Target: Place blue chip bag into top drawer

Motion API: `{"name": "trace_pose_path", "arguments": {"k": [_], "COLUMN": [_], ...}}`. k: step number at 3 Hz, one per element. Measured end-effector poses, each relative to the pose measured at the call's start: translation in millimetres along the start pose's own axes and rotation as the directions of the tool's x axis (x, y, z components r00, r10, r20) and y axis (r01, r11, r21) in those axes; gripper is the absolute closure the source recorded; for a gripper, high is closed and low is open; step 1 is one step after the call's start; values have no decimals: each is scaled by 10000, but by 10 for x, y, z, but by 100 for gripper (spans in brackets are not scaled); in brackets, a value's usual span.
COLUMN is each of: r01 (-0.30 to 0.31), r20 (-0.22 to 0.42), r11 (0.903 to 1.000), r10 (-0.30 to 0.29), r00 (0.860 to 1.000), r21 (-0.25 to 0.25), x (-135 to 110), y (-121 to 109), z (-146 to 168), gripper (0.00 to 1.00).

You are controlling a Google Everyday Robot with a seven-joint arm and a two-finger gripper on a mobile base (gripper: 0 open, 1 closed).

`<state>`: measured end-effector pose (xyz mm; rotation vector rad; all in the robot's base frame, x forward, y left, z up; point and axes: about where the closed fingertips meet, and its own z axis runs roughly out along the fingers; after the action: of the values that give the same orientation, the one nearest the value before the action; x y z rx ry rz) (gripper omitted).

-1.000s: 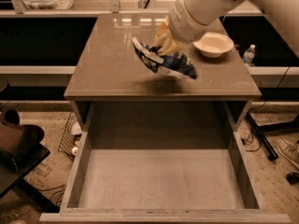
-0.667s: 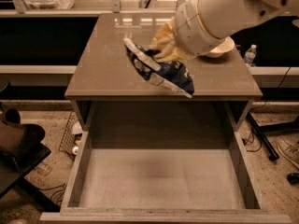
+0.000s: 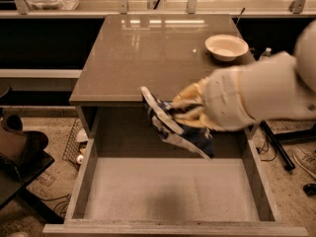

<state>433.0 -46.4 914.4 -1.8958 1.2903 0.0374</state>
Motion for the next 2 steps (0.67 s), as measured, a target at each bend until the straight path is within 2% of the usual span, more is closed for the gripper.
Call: {"name": "trace_pose_path", "arguments": {"k": [1,2], "r01": [-1458,-1492], "r20": [-71,-58], "r11": [9882,9876], "r10": [1456,1491], "r00": [9893,9888], "r21": [-461,-492], "x": [523,526], "y": [518,529], "z": [1,15], "gripper": [100,82]}}
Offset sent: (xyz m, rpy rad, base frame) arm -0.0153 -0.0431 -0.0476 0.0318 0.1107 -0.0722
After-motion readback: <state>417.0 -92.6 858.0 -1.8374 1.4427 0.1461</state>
